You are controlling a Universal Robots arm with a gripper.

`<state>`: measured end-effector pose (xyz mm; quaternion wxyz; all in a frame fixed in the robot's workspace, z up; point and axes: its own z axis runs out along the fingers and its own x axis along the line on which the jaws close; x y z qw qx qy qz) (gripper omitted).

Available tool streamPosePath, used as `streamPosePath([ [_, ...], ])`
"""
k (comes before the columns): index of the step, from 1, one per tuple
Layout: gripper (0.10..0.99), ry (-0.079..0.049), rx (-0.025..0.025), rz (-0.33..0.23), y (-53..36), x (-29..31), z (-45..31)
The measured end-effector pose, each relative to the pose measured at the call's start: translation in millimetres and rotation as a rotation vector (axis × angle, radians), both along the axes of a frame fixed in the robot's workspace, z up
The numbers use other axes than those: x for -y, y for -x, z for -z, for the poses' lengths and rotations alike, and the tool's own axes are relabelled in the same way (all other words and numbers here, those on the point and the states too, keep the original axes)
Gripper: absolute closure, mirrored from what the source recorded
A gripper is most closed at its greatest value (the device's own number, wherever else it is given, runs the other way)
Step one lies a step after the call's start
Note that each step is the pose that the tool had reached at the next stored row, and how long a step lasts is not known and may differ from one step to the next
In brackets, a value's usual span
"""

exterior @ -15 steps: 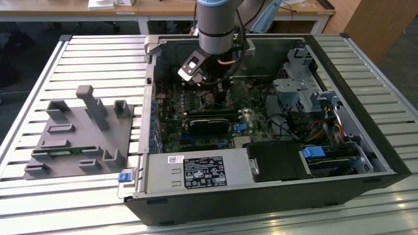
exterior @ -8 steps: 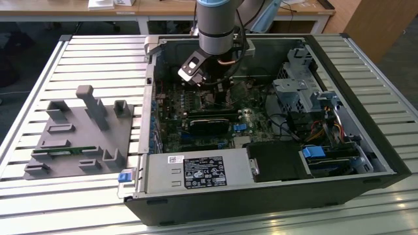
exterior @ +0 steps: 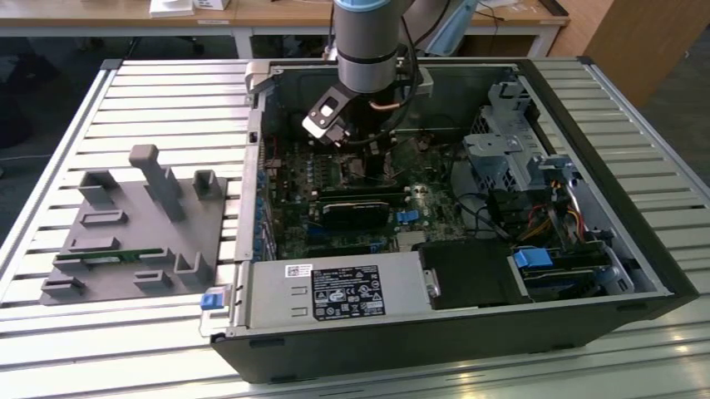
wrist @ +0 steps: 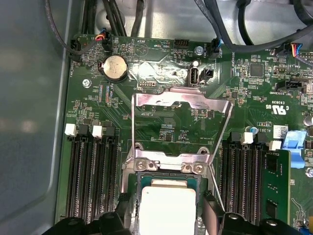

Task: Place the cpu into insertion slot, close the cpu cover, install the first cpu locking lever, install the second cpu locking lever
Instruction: 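Place the cpu into insertion slot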

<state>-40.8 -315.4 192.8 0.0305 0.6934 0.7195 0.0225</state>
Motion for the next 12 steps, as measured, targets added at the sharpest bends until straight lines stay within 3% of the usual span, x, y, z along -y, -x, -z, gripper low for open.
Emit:
streamPosePath([
  [8,0.412,-0.001,0.0000,0.000,0.0,0.0,-1.9],
  [12,0.412,-0.001,0.0000,0.000,0.0,0.0,-7.1],
])
